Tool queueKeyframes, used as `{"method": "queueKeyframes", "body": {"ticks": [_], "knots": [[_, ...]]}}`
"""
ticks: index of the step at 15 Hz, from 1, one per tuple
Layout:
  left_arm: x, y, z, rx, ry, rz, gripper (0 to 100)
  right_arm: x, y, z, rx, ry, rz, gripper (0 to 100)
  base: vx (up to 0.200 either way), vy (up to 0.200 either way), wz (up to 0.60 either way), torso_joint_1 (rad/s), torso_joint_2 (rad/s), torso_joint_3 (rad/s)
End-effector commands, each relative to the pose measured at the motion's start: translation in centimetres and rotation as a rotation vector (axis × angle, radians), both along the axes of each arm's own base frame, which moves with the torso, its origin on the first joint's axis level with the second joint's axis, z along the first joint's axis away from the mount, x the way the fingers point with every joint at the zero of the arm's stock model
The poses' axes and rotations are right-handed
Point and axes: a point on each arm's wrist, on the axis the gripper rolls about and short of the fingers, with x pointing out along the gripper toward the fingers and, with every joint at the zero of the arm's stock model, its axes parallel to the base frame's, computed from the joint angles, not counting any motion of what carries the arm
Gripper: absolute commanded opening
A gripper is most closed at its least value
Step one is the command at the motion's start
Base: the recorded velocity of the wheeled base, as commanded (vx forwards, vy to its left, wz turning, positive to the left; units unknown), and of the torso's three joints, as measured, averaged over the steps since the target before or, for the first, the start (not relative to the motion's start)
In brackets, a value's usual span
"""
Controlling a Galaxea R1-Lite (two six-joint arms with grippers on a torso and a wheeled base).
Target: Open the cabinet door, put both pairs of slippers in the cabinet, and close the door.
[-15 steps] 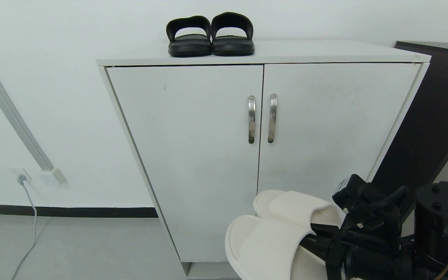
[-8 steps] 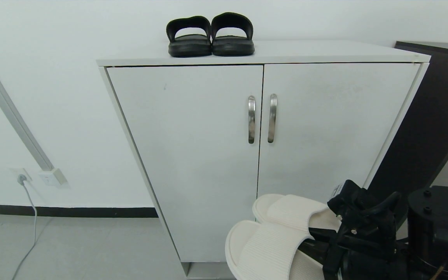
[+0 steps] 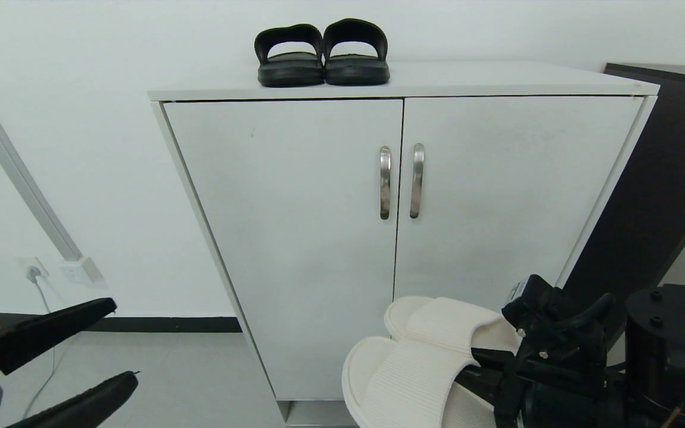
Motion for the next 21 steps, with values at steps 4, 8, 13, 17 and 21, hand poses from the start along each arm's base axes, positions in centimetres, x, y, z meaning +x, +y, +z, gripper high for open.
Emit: {"method": "queueKeyframes", "body": {"ticks": [4,8,13,17,21], "knots": [[5.9,-7.0,1.9,-0.019,0.056,-0.152,100,0.0,0.0,-0.1,0.000,0.006,0.007,0,0.000,0.000,0.00,0.000,0.00,0.000],[9.0,-11.1,2.7,-0.015,0.056,-0.206,100,0.2,0.2,-0.6,-0.016,0.018,0.005,0,0.000,0.000,0.00,0.000,0.00,0.000],[12.2,-16.3,4.6,-0.038,0.027,-0.282,100,0.2,0.5,-0.5,-0.021,0.010,0.014,0,0.000,0.000,0.00,0.000,0.00,0.000],[14.3,-18.5,3.9,-0.031,0.049,-0.372,100,0.3,0.7,-0.8,-0.030,0.015,0.010,0,0.000,0.000,0.00,0.000,0.00,0.000],[16.2,-19.5,5.5,-0.124,0.085,-0.415,100,0.3,0.6,-0.6,-0.024,0.010,0.008,0,0.000,0.000,0.00,0.000,0.00,0.000]]}}
